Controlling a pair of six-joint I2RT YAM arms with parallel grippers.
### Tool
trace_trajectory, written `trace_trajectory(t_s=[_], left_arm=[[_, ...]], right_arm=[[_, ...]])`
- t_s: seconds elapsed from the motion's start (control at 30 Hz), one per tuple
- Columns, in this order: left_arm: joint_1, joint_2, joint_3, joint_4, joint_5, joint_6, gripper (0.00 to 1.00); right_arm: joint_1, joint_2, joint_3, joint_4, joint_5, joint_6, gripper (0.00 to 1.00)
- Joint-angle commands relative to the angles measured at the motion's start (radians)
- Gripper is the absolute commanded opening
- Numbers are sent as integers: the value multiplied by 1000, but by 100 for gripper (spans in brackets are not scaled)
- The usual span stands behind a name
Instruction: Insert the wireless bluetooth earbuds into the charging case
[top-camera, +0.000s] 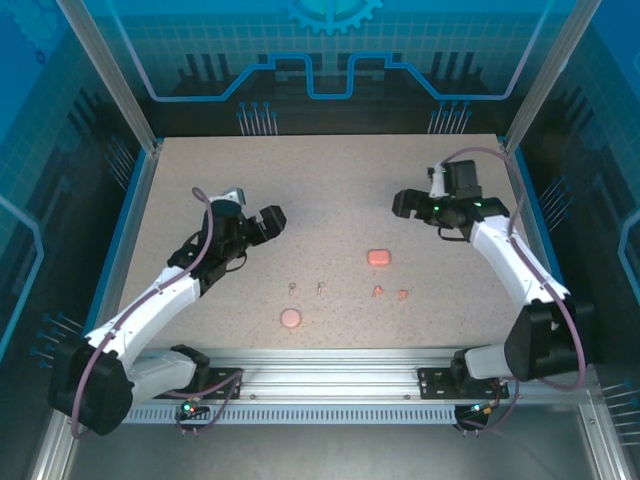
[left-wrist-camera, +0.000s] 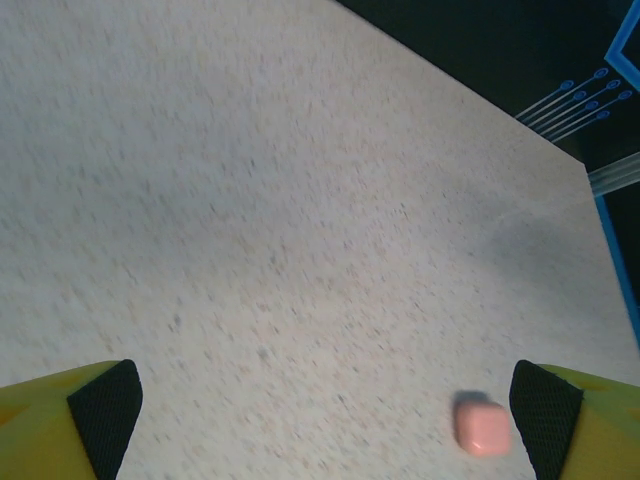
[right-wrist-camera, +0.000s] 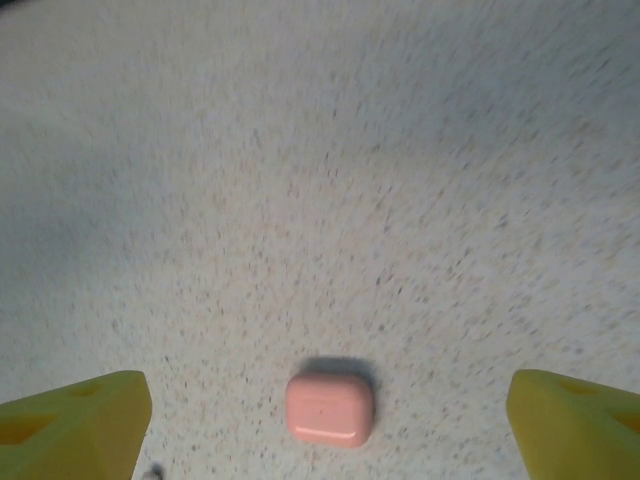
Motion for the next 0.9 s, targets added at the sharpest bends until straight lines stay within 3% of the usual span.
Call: trace_trajectory(t_s=[0.0, 0.17, 0.33, 0.87], left_arm=[[-47, 12, -1, -39, 23, -190, 99], [-88, 37, -1, -15, 28, -278, 99], [-105, 87, 40, -21, 66, -281, 99], [-110, 199, 65, 66, 105, -271, 99]], right_arm=[[65, 99, 64, -194, 56, 17, 92], [133, 252, 127, -291, 109, 40, 91], [200, 369, 186, -341, 162, 40, 90], [302, 581, 290, -387, 241, 91, 90]])
